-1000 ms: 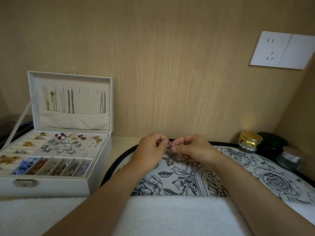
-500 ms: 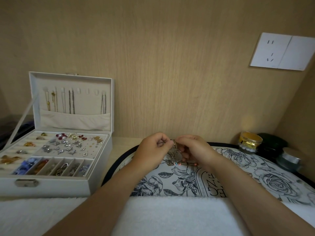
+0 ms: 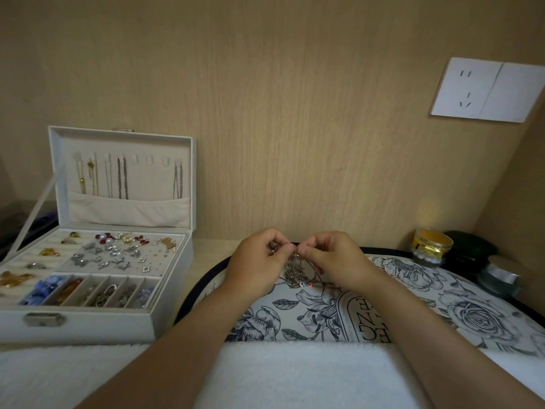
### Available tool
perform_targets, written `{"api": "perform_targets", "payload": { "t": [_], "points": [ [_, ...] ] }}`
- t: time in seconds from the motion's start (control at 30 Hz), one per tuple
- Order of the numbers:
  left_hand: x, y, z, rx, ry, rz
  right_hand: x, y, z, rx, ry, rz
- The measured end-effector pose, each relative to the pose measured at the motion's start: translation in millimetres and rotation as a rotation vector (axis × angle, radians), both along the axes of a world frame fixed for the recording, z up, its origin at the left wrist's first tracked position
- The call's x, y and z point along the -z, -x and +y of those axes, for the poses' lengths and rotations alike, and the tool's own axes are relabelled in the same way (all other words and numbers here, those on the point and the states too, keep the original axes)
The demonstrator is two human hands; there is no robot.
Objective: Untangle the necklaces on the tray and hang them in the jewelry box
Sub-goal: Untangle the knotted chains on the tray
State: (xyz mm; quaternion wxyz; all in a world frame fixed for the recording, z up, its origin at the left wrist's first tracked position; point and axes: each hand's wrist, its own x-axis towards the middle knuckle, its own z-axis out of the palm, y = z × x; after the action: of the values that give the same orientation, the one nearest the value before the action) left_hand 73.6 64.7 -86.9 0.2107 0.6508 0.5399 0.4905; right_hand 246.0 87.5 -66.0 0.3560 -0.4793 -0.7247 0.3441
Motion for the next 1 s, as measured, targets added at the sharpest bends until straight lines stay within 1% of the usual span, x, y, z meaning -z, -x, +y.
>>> {"api": "perform_targets", "payload": {
  "t": [0.07,0.13,0.27,0.37,0.47,0.53,0.63,0.7,0.73,0.87,1.0],
  "points": [
    [0,0,0,-0.005,-0.025,-0.006,-1,2,-2,-0.008,0.002,-0.033],
    [-1,0,-1,0.009,-0.037,-0.040,-2,4,-4,0.009,0.055,-0.022],
    [0,-2,1,0.065,0.024,-0.046,-7,8,-6,0.094,0.213,0.105],
    [-1,-7,0,0.144,0.074,-0.117,-7,9,-3,0.103,0.213,0.138],
    [-4,-5,-1,0.166,0.077,-0.238,-3,2,1,0.062,0.173,0.103],
    [-4,-1,1,0.165,0.073,-0.287,-3,-5,2,0.002,0.187,0.065],
    [-4,1,2,0.174,0.089,-0.263,-2,-6,-1,-0.039,0.186,-0.080],
    [-3,-1,1,0.183,0.100,-0.222,-1,-3,-1,-0.040,0.149,-0.122],
    [-3,-3,1,0.191,0.105,-0.218,-1,-1,-1,-0.045,0.137,-0.114],
    [-2,-5,1,0.190,0.115,-0.230,-5,-1,-4,-0.078,0.179,0.048],
    [-4,-4,-2,0.163,0.108,-0.217,-5,-1,-4,-0.058,0.181,0.107]
  ]
}}
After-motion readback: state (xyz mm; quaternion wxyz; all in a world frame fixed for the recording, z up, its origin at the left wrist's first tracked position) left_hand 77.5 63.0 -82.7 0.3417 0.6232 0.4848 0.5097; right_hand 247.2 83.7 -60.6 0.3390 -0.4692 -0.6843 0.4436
